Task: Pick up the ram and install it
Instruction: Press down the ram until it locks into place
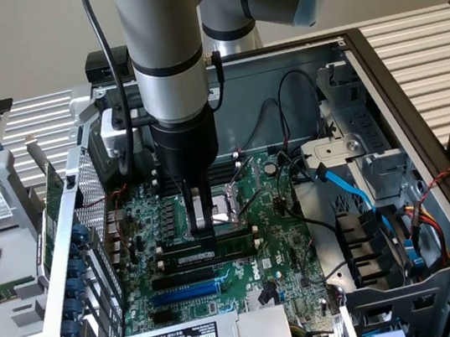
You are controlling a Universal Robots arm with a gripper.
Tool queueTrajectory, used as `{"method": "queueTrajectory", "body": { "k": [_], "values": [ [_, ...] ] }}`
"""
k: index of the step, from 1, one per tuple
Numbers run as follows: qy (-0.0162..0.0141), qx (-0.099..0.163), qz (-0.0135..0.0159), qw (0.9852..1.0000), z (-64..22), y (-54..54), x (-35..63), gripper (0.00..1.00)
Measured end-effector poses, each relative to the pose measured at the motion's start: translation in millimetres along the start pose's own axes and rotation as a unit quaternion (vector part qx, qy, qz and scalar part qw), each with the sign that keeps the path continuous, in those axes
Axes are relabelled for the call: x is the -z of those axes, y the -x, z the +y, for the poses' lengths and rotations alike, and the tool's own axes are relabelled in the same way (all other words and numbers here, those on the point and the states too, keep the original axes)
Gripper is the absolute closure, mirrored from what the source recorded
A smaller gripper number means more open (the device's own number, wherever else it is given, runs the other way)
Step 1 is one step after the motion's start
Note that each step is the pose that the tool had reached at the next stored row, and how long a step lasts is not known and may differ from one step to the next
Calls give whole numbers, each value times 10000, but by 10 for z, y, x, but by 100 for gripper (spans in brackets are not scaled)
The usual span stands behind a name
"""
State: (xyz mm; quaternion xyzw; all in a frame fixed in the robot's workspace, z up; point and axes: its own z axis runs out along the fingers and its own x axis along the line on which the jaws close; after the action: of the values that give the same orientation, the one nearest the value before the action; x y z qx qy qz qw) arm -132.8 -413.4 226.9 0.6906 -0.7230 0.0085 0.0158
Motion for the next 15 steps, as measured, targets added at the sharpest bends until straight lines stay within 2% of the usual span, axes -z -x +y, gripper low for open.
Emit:
{"method": "queueTrajectory", "body": {
  "k": [5,7,10,15],
  "values": [
    [1,1,4,10000,-1,-2,-1,89],
    [-2,-1,-3,10000,0,-3,34,89],
    [0,0,3,10000,1,-6,116,89],
    [1,1,3,10000,1,-8,153,89]
  ]
}}
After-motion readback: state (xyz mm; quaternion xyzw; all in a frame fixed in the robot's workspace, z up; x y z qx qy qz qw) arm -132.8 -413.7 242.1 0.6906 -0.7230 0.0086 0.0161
